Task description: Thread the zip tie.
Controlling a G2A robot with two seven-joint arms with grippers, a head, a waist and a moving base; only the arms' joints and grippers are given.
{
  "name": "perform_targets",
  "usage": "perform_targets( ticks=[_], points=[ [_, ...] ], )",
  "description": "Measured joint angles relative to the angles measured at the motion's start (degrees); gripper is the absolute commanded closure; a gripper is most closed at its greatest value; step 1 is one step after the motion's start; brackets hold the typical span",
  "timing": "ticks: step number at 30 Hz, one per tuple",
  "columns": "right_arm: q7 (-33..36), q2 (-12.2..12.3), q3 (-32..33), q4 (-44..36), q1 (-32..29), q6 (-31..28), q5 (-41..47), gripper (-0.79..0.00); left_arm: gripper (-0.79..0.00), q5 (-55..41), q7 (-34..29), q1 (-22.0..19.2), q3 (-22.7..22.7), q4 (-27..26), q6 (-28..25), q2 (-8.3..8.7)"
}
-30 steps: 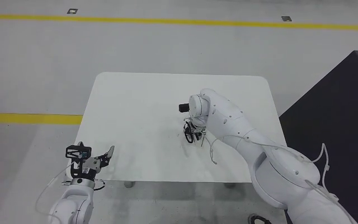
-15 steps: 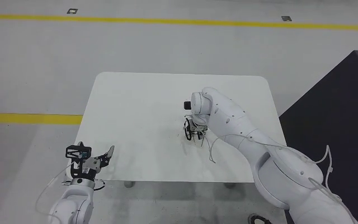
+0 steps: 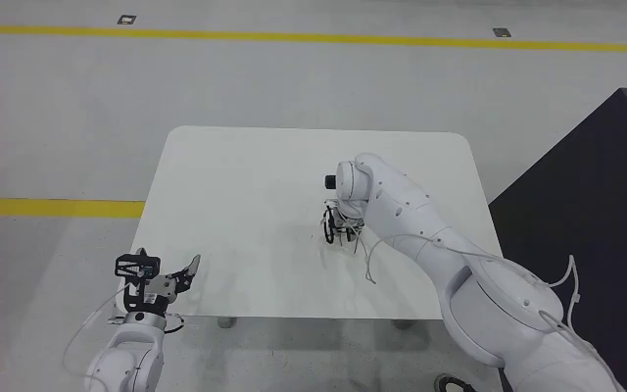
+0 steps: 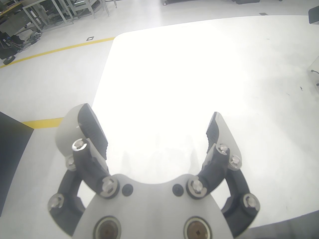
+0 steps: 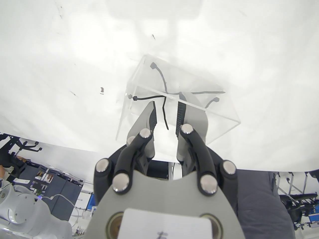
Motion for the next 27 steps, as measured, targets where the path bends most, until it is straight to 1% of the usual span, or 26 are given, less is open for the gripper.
perform_targets(
  ticks=[8, 9, 11, 22, 27],
  points=[
    [-0.95, -1.05, 0.64, 1.94, -0.19, -1.77, 0.03, -0.114, -0.785, 0.0, 0.0, 0.0, 0.0, 0.0, 0.0, 0.0],
    [-1.04, -1.17, 0.85, 2.24, -0.22, -2.52, 0.38, -0.095, -0.785, 0.0, 0.0, 0.0, 0.0, 0.0, 0.0, 0.0],
    [-1.44, -1.44, 1.18, 3.24, -0.16, -3.83, 0.72, 0.0, -0.785, 0.0, 0.0, 0.0, 0.0, 0.0, 0.0, 0.0],
    [-2.19, -3.24, 1.72, 7.33, 0.26, -4.59, 0.47, 0.0, -0.785, 0.0, 0.0, 0.0, 0.0, 0.0, 0.0, 0.0],
    [-1.72, -3.68, 1.63, 7.71, 0.54, -7.62, -0.62, 0.0, -0.785, 0.0, 0.0, 0.0, 0.0, 0.0, 0.0, 0.0]
  ],
)
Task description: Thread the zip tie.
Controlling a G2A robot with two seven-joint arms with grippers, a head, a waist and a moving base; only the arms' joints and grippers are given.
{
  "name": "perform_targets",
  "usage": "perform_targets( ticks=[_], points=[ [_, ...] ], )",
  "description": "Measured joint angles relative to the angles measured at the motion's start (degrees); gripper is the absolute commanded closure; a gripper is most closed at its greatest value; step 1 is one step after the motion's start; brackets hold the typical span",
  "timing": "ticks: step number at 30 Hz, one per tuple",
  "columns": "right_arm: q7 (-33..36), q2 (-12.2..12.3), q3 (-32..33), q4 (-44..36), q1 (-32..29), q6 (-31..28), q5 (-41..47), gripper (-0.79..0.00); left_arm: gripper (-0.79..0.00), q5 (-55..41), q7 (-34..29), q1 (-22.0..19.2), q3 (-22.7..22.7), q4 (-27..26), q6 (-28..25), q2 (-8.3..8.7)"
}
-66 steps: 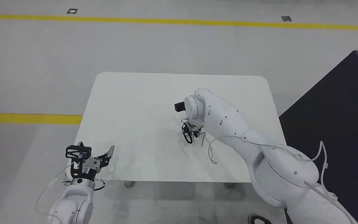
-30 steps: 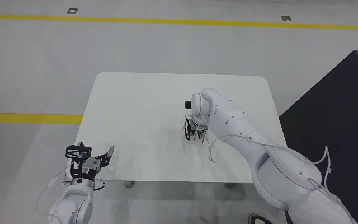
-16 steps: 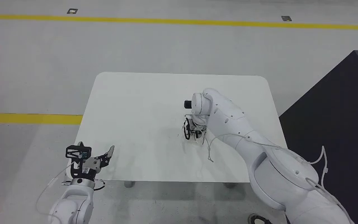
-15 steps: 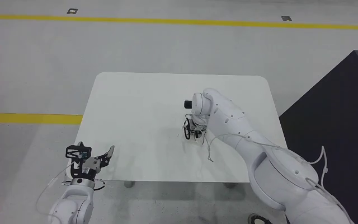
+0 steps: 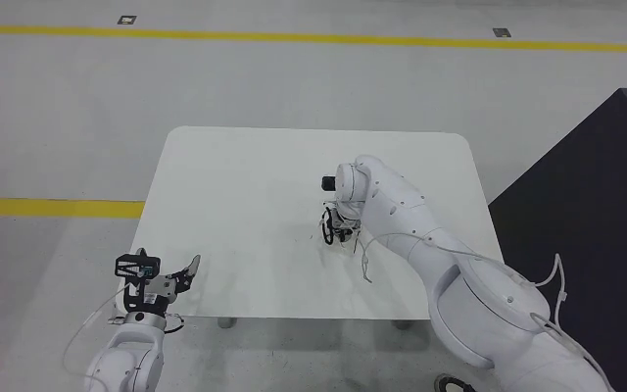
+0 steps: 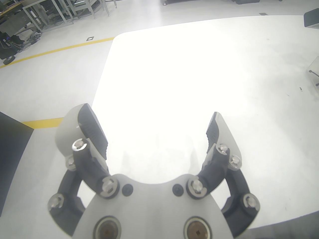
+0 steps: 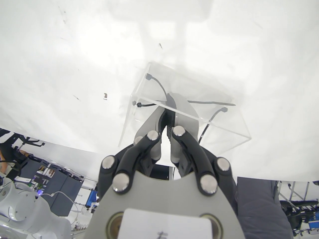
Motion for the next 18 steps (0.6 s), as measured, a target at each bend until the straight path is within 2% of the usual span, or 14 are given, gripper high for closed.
perform_targets(
  ticks=[7, 10, 15, 18],
  points=[
    [4.14, 1.77, 1.22, 0.58, 1.69, -8.13, -1.1, 0.0, -0.785, 0.0, 0.0, 0.0, 0.0, 0.0, 0.0, 0.0],
    [6.99, 3.63, 3.83, 1.14, 2.97, -14.67, 1.76, 0.0, -0.785, 0.0, 0.0, 0.0, 0.0, 0.0, 0.0, 0.0],
    [13.15, 8.23, 10.52, 3.57, 5.43, -30.41, 10.14, 0.0, -0.785, 0.0, 0.0, 0.0, 0.0, 0.0, 0.0, 0.0],
    [14.15, 10.24, 12.38, 2.46, 5.57, -31.22, 11.09, 0.0, -0.785, 0.0, 0.0, 0.0, 0.0, 0.0, 0.0, 0.0]
  ],
)
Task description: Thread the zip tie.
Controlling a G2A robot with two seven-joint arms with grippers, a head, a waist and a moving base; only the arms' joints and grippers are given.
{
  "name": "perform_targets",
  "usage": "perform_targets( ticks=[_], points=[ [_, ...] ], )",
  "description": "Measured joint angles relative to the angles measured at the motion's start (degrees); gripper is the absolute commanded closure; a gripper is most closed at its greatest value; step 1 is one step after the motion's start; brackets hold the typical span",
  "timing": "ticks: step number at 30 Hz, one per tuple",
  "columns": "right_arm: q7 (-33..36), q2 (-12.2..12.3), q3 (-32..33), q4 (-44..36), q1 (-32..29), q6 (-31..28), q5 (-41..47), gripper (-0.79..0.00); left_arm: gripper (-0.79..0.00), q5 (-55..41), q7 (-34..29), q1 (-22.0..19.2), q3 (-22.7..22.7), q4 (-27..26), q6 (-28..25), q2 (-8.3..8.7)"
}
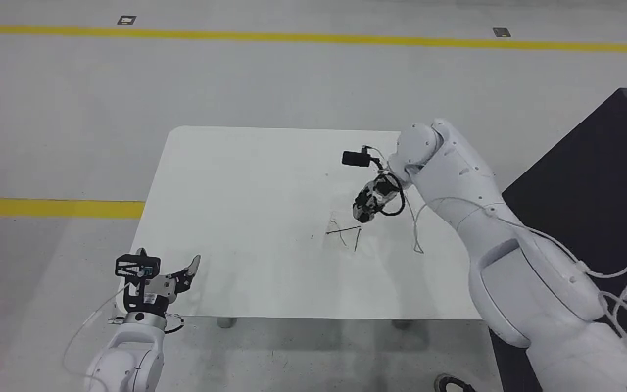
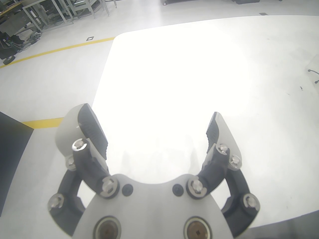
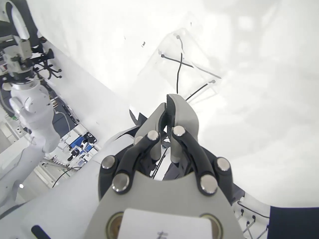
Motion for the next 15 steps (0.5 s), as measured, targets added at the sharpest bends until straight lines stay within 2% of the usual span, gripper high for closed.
perform_targets(
  ticks=[3, 5, 8, 10, 15],
  points=[
    [-0.79, 0.75, -0.18, -6.63, -2.37, 5.39, -1.67, 0.0, -0.785, 0.0, 0.0, 0.0, 0.0, 0.0, 0.0, 0.0],
    [-1.33, 1.15, -0.57, -12.48, -4.57, 9.73, -3.14, -0.154, -0.785, 0.0, 0.0, 0.0, 0.0, 0.0, 0.0, 0.0],
    [-1.15, 1.74, -0.57, -19.8, -7.08, 15.14, -4.16, -0.175, -0.785, 0.0, 0.0, 0.0, 0.0, 0.0, 0.0, 0.0],
    [-1.31, 1.94, -0.88, -22.89, -7.99, 18.67, -5.55, -0.163, -0.785, 0.0, 0.0, 0.0, 0.0, 0.0, 0.0, 0.0],
    [-0.93, 1.7, -2.94, -24.92, -8.8, 29.38, -10.38, -0.135, -0.785, 0.0, 0.0, 0.0, 0.0, 0.0, 0.0, 0.0]
  ],
)
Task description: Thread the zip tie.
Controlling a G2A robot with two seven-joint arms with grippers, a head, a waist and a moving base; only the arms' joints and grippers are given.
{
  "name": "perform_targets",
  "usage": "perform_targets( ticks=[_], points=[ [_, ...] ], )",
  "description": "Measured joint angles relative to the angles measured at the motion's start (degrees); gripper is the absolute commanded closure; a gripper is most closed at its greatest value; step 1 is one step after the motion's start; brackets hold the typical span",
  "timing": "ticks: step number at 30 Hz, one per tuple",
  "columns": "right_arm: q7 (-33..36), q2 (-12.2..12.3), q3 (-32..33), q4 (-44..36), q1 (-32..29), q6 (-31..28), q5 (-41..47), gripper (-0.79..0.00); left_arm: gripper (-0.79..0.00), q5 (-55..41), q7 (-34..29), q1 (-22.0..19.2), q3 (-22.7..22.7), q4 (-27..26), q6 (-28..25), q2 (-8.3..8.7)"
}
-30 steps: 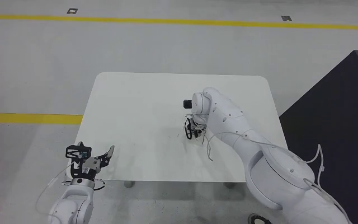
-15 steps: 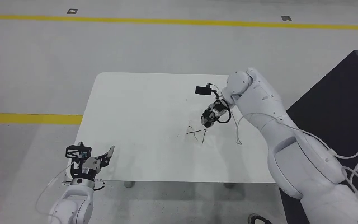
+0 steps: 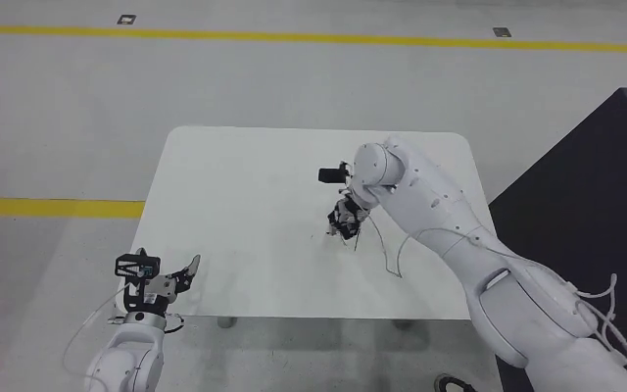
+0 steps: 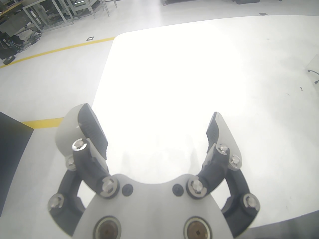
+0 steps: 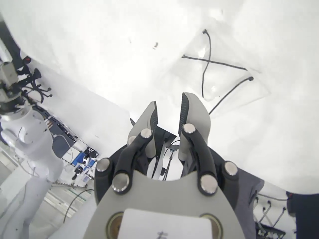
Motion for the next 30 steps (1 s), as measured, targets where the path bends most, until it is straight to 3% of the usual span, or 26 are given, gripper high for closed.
perform_targets(
  ticks=[8, 11, 30],
  points=[
    [-0.26, -0.18, -1.42, 2.09, -0.56, 3.23, -4.02, -0.108, -0.785, 0.0, 0.0, 0.0, 0.0, 0.0, 0.0, 0.0],
    [-1.32, -0.73, -2.28, 2.83, -0.5, 3.81, -5.3, -0.139, -0.785, 0.0, 0.0, 0.0, 0.0, 0.0, 0.0, 0.0],
    [-10.09, -6.67, -5.59, 11.28, 2.17, -1.21, -6.44, -0.139, -0.785, 0.0, 0.0, 0.0, 0.0, 0.0, 0.0, 0.0]
  ],
)
